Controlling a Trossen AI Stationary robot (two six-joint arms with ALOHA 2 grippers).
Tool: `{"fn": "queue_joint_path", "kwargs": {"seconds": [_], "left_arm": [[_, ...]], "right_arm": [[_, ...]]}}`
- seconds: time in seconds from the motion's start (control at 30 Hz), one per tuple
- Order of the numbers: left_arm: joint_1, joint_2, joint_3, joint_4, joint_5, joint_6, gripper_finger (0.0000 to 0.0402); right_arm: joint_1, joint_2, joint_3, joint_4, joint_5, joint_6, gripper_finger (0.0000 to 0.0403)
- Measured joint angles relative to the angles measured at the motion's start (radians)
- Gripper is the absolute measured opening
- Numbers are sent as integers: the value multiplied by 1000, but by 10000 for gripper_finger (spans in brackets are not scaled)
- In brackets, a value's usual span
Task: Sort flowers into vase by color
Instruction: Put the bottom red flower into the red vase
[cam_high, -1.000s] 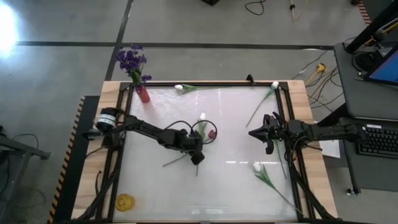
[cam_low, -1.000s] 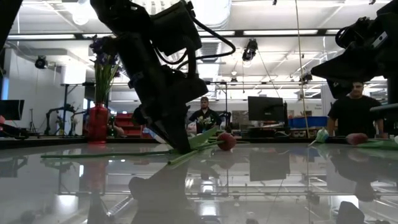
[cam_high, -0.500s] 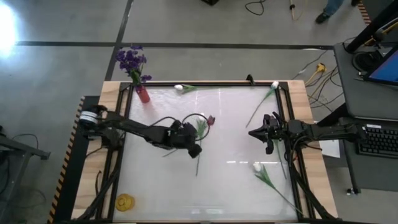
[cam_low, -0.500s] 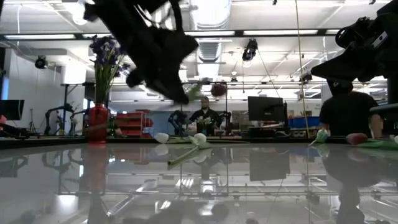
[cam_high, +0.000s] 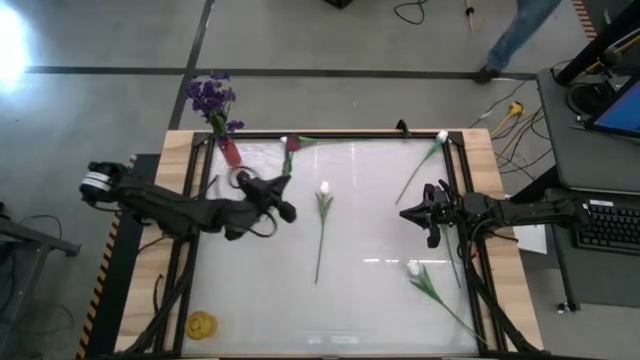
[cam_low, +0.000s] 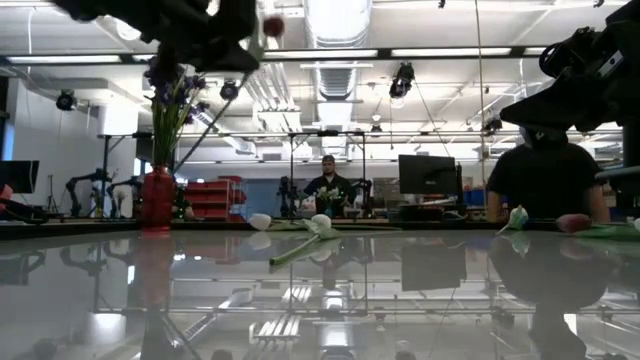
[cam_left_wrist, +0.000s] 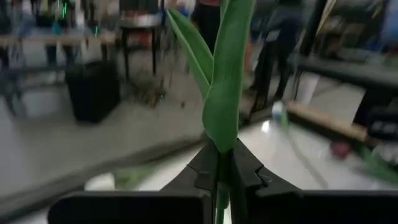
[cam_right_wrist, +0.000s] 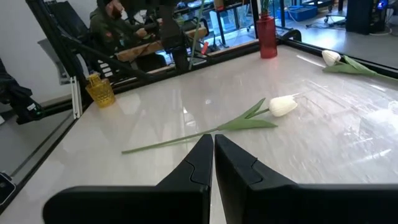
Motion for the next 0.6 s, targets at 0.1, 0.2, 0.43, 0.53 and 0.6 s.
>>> {"fn": "queue_joint_path", "kwargs": {"seconds": [0.1,0.2,0.43,0.53,0.6], "left_arm": [[13,-47,-115,418,9,304,0],[40,-62,-213,772,114,623,0],[181,-83,-282,1032,315,972,0],[256,-85,-271,1036,320,1033,0],[311,-92,-269,1034,316,1054,0]], "right_arm": [[0,0,0,1,0,0,9],[0,0,0,4,1,0,9],[0,0,-1,12,4,8,9],[0,0,-1,14,3,12,9],[0,0,-1,15,3,12,9]]}}
